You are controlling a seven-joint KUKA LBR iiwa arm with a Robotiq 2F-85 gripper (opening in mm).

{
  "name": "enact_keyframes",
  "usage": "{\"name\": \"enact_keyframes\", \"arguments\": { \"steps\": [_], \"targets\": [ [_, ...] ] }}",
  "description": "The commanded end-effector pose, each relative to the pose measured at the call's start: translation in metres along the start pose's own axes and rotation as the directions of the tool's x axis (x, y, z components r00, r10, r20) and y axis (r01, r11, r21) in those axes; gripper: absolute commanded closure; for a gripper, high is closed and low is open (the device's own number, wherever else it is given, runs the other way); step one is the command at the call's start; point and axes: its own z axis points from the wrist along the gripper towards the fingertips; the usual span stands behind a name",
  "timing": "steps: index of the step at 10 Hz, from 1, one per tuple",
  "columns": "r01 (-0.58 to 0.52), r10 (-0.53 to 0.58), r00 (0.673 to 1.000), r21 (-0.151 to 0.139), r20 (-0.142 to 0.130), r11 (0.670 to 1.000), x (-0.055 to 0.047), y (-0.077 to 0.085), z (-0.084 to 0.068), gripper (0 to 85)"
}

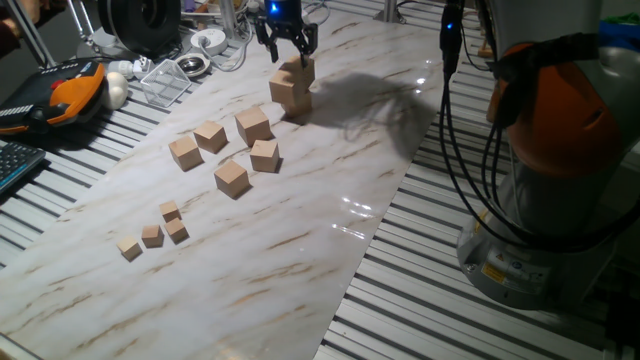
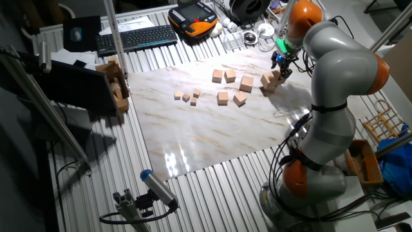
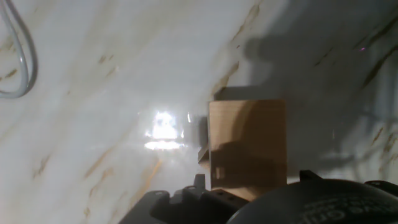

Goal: Stack the blocks into a cross shape

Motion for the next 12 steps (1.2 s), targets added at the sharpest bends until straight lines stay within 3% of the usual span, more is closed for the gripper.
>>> {"name": "enact_keyframes", "arguments": {
  "steps": [1, 5, 7, 8, 12],
  "targets": [
    [-0.002, 0.002, 1.000, 0.000, -0.002, 1.000, 0.005, 0.000, -0.003, 17.0],
    [0.020, -0.020, 1.000, -0.012, 0.005, 1.000, 0.029, 0.004, -0.009, 17.0],
    [0.018, -0.018, 1.000, -0.013, 0.013, 1.000, 0.047, 0.006, -0.010, 17.0],
    [0.018, -0.018, 1.000, -0.015, 0.013, 1.000, 0.055, 0.007, -0.009, 34.0],
    [0.099, -0.099, 0.995, -0.050, 0.010, 0.994, 0.077, 0.012, -0.005, 34.0]
  ]
}}
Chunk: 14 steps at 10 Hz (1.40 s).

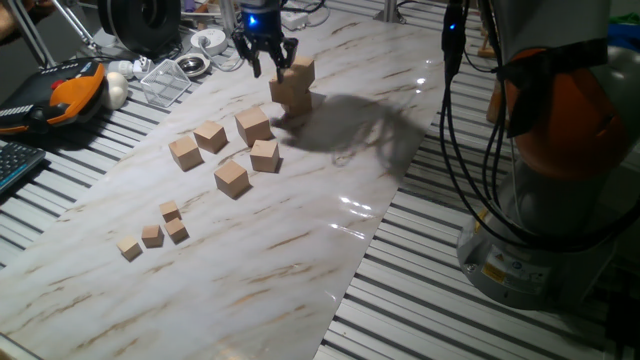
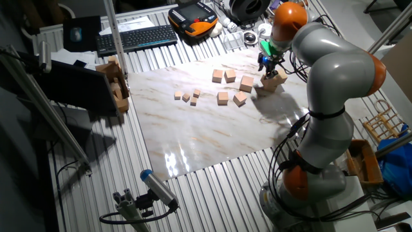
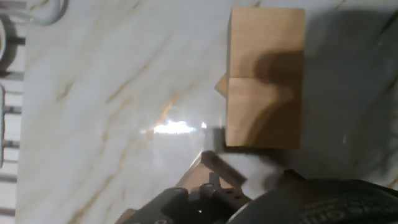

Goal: Stack the blocks into a cross shape

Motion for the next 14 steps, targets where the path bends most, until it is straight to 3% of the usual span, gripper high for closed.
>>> {"name": "enact_keyframes", "arguments": {
  "steps": [1, 4, 7, 12, 13, 14],
  "targets": [
    [0.046, -0.046, 0.999, -0.005, 0.005, 0.999, 0.002, 0.000, 0.001, 34.0],
    [0.198, -0.197, 0.980, -0.045, 0.020, 0.979, 0.008, 0.001, 0.008, 34.0],
    [0.319, -0.318, 0.948, -0.048, 0.027, 0.946, 0.013, 0.001, 0.013, 34.0],
    [0.341, -0.341, 0.940, -0.054, 0.013, 0.938, 0.016, 0.004, 0.017, 34.0],
    [0.337, -0.336, 0.942, -0.055, 0.011, 0.940, 0.017, 0.005, 0.018, 51.0],
    [0.332, -0.332, 0.943, -0.055, 0.011, 0.942, 0.019, 0.005, 0.017, 51.0]
  ]
}}
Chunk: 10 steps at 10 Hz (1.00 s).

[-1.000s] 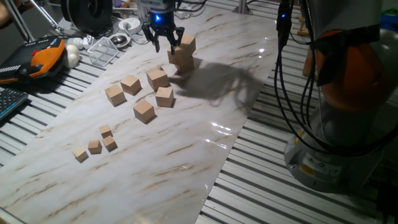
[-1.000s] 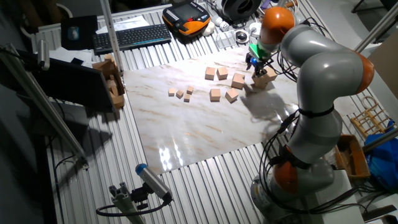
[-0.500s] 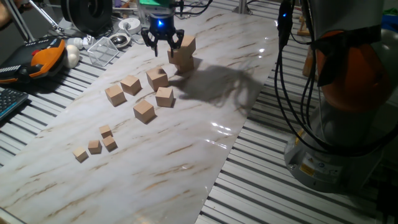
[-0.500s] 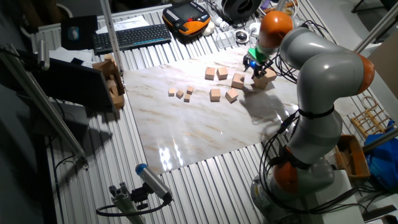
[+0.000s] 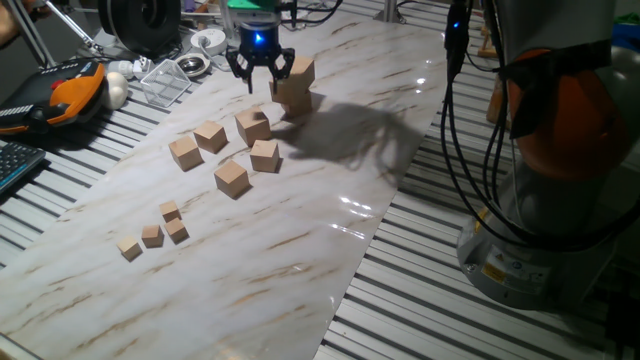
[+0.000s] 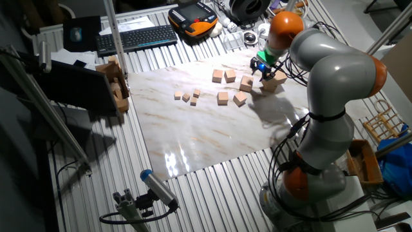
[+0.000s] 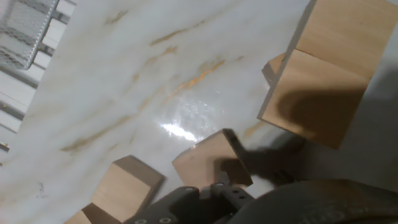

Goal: Stack the blocks into a cross shape

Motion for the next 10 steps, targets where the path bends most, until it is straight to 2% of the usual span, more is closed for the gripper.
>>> {"name": "enact_keyframes", "arguments": {
  "steps": [1, 4, 5, 6, 7, 8, 9, 10],
  "targets": [
    [-0.003, 0.003, 1.000, 0.000, 0.000, 1.000, 0.0005, 0.0004, 0.0000, 51.0],
    [-0.029, 0.029, 1.000, 0.010, 0.000, 1.000, 0.0006, 0.0008, 0.0004, 51.0],
    [-0.035, 0.035, 0.999, 0.013, -0.001, 0.999, 0.0006, 0.0008, 0.0003, 85.0],
    [-0.050, 0.050, 0.999, 0.018, -0.001, 0.999, 0.0007, 0.0010, 0.0005, 85.0],
    [-0.111, 0.111, 0.994, 0.028, -0.001, 0.993, 0.0009, 0.0011, 0.0008, 85.0],
    [-0.230, 0.230, 0.973, 0.031, 0.002, 0.973, 0.0016, 0.0011, 0.0010, 85.0],
    [-0.376, 0.376, 0.926, 0.030, 0.025, 0.926, 0.0015, 0.0011, 0.0007, 85.0],
    [-0.457, 0.456, 0.889, 0.023, 0.046, 0.889, 0.0010, 0.0013, 0.0013, 85.0]
  ]
}}
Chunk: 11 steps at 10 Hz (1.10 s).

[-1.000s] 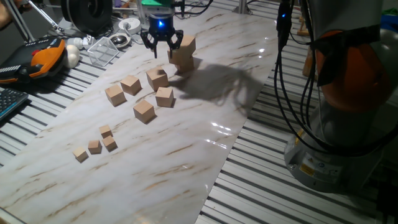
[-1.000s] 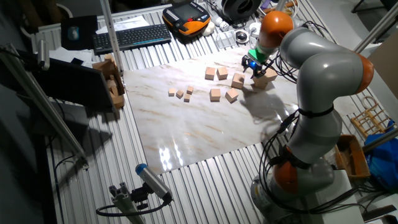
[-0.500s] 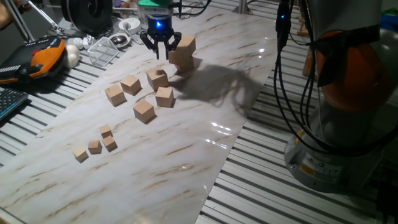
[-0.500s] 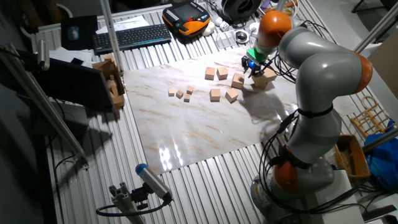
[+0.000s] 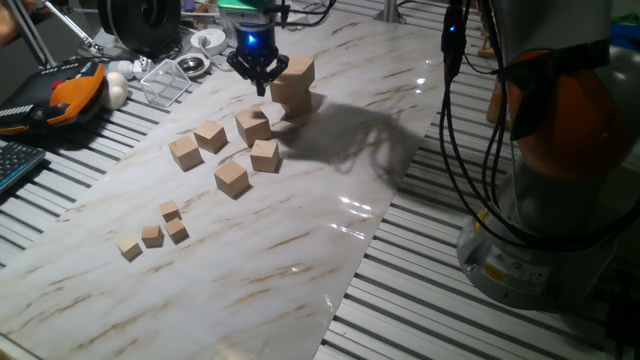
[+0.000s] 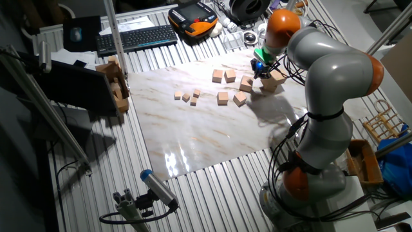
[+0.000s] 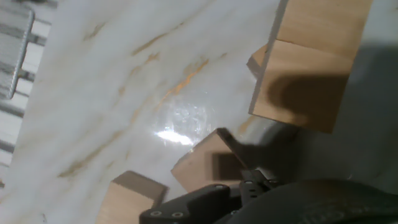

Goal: Stack the blocks into a cross shape

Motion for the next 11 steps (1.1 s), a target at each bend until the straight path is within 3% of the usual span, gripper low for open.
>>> {"name": "enact_keyframes", "arguments": {
  "steps": [1, 2, 4, 7, 10, 11],
  "targets": [
    [-0.367, 0.367, 0.929, -0.001, 0.038, 0.930, -0.0001, 0.0003, 0.0005, 85.0],
    [-0.419, 0.418, 0.907, -0.001, 0.049, 0.908, 0.0001, -0.0006, 0.0001, 85.0],
    [-0.443, 0.442, 0.895, 0.003, 0.061, 0.896, -0.0011, -0.0004, 0.0013, 85.0],
    [-0.410, 0.409, 0.911, 0.006, 0.056, 0.912, -0.0021, -0.0014, 0.0024, 85.0],
    [-0.416, 0.416, 0.909, 0.010, 0.033, 0.909, -0.0024, -0.0008, 0.0038, 85.0],
    [-0.394, 0.393, 0.918, 0.015, 0.057, 0.919, -0.0024, -0.0008, 0.0038, 85.0]
  ]
}}
